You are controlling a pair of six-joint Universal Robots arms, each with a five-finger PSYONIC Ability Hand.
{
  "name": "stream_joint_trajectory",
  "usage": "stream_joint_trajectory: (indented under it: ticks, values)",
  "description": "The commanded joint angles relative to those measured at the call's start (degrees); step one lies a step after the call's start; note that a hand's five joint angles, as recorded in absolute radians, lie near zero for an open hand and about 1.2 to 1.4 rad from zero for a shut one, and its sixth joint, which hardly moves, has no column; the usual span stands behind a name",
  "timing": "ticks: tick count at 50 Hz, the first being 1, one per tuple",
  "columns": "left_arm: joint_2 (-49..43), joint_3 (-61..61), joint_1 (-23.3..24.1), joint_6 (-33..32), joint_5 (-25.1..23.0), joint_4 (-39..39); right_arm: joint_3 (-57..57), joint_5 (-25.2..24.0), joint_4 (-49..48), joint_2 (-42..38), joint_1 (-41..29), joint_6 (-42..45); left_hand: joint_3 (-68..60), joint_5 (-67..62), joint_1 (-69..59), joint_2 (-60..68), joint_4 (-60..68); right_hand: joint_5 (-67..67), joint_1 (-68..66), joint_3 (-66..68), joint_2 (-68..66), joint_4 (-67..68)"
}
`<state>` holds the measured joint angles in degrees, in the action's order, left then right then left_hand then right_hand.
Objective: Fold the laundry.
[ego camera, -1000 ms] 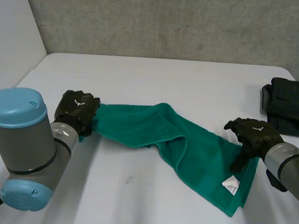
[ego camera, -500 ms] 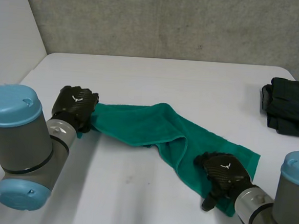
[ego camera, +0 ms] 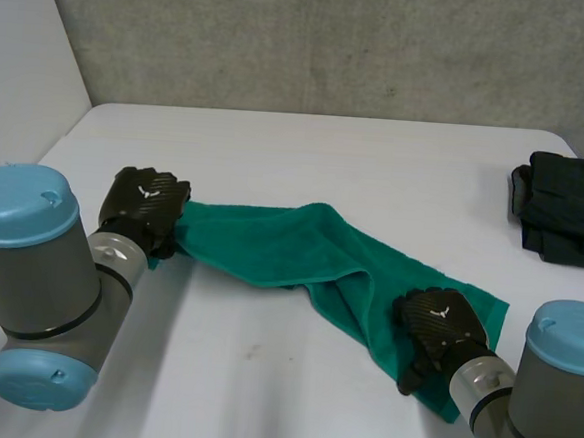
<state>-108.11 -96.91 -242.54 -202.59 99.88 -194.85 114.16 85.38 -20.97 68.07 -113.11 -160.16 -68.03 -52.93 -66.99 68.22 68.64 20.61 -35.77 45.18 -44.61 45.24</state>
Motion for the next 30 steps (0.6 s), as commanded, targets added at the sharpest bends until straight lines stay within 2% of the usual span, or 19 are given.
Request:
stream_joint_trajectory:
  ticks: [1,20,22,26,30]
  values:
    - [0.0,0.0,0.0,0.0,0.0,0.1,-1.2,0.3,-0.4,-0.3,0.4,1.9,-12.0,-17.1,-13.0,11.8,11.4,24.7,-19.6,10.2,-10.7,10.1]
    - [0.2,-0.3,0.0,0.0,0.0,0.1,-3.1,-0.3,0.3,-1.6,0.5,2.5,-12.0,-17.1,-13.0,11.8,11.4,24.2,-19.1,9.6,-10.2,9.6]
    - [0.2,-0.5,0.0,0.0,0.0,0.1,-3.2,-0.3,0.3,-2.0,0.5,2.9,-12.0,-17.1,-13.0,11.8,11.4,27.1,-21.9,12.5,-13.1,12.4]
    - [0.3,-0.7,0.0,0.0,0.0,0.1,-3.5,-0.2,0.3,-2.0,0.8,4.1,-12.0,-17.1,-13.0,11.8,11.4,49.3,-44.2,34.8,-35.3,34.7]
    - [1.0,-0.7,0.1,0.0,0.0,0.3,-4.1,-0.7,0.7,-1.2,2.9,4.2,-12.0,-17.1,-13.0,11.8,11.4,49.4,-44.2,34.8,-35.4,34.8]
